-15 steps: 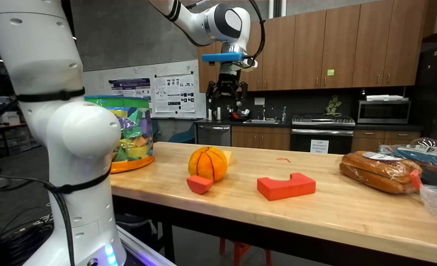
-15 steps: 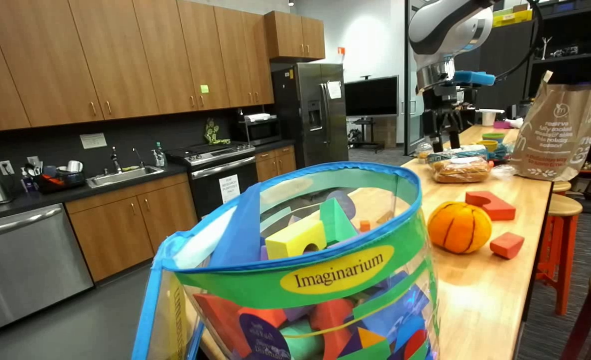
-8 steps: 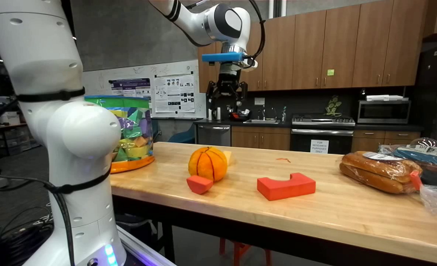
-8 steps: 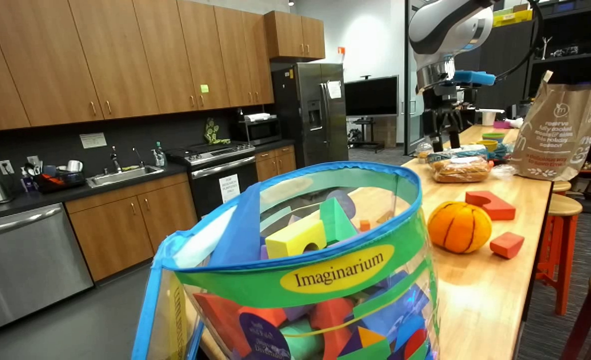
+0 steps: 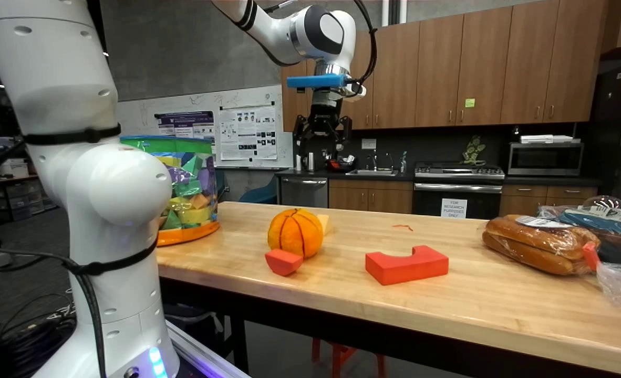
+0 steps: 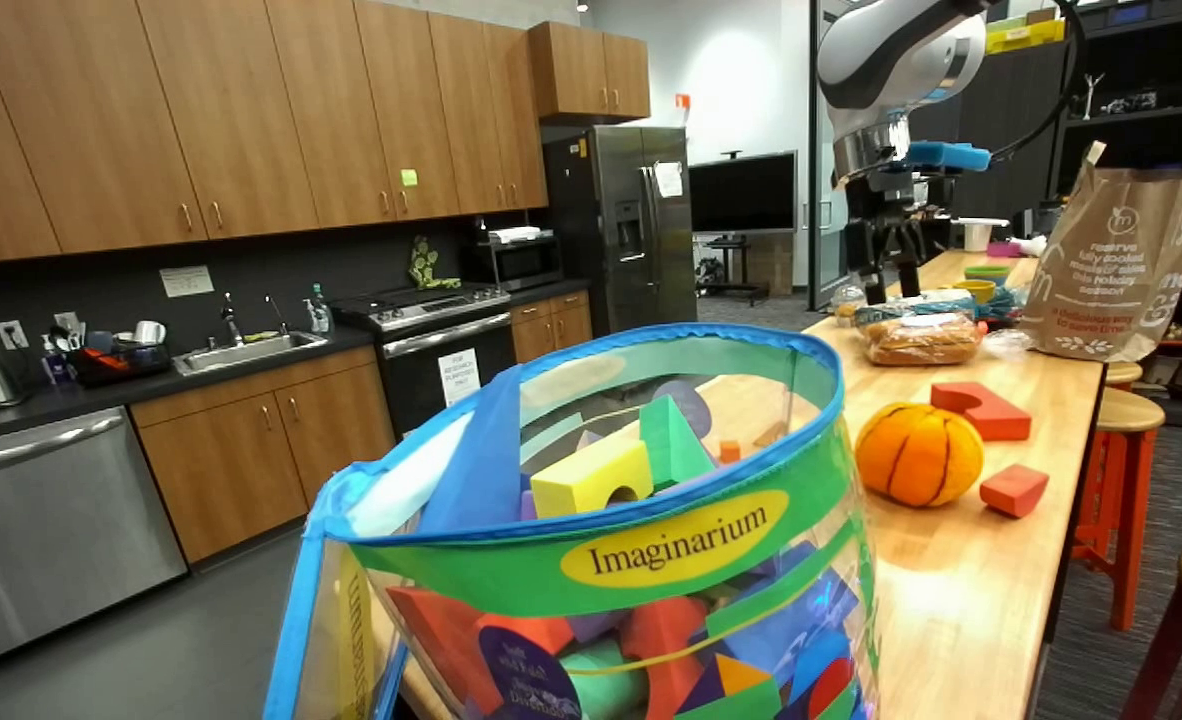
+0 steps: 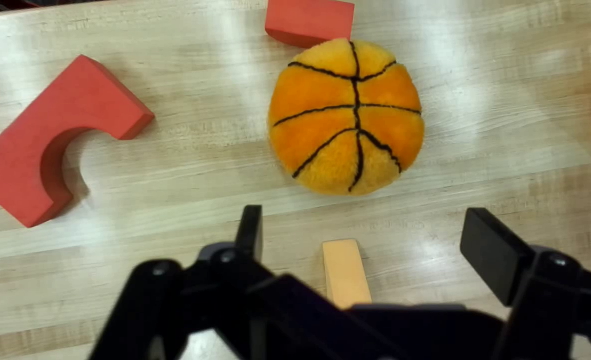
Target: Lift the orange toy on the right and put it in the bag
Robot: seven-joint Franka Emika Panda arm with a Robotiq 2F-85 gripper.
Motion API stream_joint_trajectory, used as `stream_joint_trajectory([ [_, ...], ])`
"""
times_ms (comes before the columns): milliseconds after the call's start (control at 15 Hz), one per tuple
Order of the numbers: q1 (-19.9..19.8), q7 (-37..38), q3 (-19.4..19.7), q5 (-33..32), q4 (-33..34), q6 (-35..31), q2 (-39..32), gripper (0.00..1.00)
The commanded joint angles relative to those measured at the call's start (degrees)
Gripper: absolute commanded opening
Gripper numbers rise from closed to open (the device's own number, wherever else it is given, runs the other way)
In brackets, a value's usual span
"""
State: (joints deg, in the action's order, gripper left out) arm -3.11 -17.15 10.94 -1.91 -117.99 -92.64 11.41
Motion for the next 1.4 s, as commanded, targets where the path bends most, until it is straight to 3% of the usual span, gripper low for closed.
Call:
stream_joint_trajectory([
  [0, -0.96, -0.15, -0.88, 0.16, 0.13, 0.13, -0.07, 1.0],
  [867, -0.74, 3.82, -2.47, 3.04, -0.78, -2.53, -1.58, 1.0],
  [1333, -3.31, 11.16, -0.99, 7.18, -4.05, -10.3, -3.76, 1.0],
])
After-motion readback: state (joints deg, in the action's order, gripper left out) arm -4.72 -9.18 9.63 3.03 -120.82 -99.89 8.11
